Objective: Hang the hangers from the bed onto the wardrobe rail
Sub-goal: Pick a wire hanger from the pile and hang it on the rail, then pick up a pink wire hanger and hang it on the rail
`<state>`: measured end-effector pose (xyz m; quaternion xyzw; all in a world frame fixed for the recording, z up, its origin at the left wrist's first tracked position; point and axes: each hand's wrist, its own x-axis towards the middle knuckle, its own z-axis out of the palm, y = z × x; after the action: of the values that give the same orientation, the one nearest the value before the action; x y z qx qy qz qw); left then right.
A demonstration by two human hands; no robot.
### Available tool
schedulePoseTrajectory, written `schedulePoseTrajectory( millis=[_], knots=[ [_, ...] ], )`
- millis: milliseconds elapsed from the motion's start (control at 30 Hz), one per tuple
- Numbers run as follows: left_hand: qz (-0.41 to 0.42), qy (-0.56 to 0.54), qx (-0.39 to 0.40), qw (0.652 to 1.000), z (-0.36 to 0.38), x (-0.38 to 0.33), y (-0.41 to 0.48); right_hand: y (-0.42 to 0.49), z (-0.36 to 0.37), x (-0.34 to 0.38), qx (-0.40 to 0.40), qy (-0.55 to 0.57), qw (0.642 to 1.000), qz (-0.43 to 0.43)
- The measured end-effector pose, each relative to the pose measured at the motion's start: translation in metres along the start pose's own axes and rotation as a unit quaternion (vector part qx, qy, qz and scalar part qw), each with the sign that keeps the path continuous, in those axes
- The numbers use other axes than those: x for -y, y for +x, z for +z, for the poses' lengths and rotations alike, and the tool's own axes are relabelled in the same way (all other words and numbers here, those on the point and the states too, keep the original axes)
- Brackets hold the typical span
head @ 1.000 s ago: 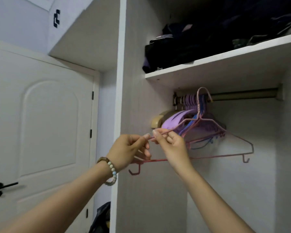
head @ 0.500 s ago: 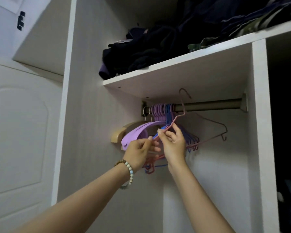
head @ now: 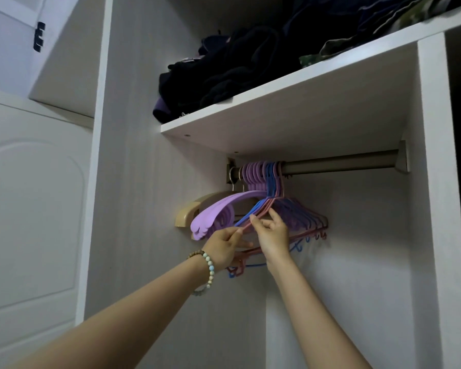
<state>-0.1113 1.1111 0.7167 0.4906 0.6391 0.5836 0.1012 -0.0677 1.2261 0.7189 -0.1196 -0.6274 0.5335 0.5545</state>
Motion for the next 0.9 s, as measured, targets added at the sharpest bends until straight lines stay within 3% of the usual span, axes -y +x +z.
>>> schedulePoseTrajectory(
  millis=[133,333,567,733,900],
  knots=[
    [-0.025,0.001,-0.006,1.0,-0.009,0.002,-0.009,-0.011,0.003,0.004,-0.019,-0.01,1.0,0.008],
    [-0.019,0.029,-0.016,0.999,-0.041,-0.009,-0.038,-0.045,0.011,0.019,-0.047,-0.108,0.992,-0.051],
    [0.008,0.008,-0.073,0.997,-0.117,-0.023,-0.091,-0.095,0.056,0.052,-0.007,-0.09,0.992,-0.086],
    [0.019,0.05,-0.14,0.989,-0.197,-0.019,-0.147,-0.145,0.123,0.07,0.061,-0.096,0.989,-0.096],
    [-0.013,0.122,-0.215,0.969,-0.288,0.007,-0.222,-0.211,0.206,0.079,0.197,-0.084,0.974,-0.072]
  ],
)
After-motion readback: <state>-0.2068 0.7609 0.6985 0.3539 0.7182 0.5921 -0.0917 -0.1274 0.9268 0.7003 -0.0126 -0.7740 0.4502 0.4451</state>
